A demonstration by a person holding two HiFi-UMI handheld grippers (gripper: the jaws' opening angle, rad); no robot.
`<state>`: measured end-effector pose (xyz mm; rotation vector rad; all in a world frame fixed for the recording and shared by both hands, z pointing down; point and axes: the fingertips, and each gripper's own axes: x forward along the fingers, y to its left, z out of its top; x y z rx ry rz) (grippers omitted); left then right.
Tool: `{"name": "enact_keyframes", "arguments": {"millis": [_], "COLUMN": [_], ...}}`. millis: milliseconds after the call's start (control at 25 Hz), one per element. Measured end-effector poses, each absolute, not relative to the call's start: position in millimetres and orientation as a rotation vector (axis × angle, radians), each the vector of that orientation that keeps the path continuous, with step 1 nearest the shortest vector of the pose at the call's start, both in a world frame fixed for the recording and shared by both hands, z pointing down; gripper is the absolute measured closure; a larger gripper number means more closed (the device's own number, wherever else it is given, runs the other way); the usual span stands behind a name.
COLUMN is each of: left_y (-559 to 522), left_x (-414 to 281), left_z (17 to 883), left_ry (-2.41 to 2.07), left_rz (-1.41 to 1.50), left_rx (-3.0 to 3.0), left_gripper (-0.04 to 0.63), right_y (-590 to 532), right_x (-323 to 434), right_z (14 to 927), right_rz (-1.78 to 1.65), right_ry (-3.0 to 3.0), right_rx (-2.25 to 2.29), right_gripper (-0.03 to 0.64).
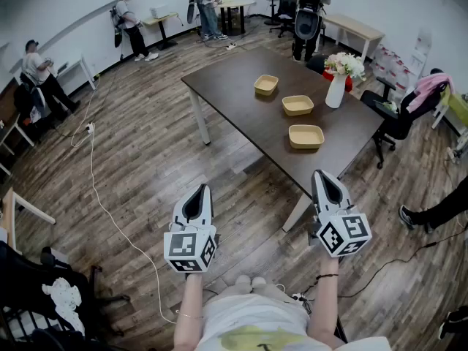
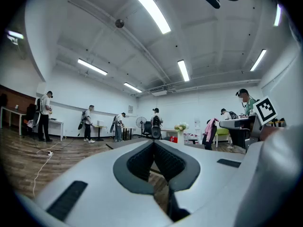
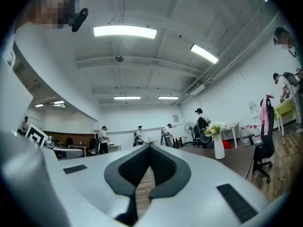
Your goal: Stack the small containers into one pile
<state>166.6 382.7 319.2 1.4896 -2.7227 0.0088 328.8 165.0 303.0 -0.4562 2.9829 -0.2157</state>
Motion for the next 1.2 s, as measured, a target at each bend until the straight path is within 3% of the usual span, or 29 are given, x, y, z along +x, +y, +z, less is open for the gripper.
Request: {"name": "enact_keyframes", "arguments": {"millis": [800,1200], "left_y": [374,351], "left_x": [181,155], "left_z": [323,331], "left_ry": [-2.739,-2.724], "left_rz": [-0.003,0.000], "left_rx": [1.449,1.430], "left_gripper": [0.571,0.571], "right_y": [154,134], "right_x": [324,298], "right_z": [311,324], "right_rz": [-0.269,-0.277], "right_ry": [2.976,3.014], "right_rx": [-0.423,-0.416], "right_gripper": [0.595,0.595]}}
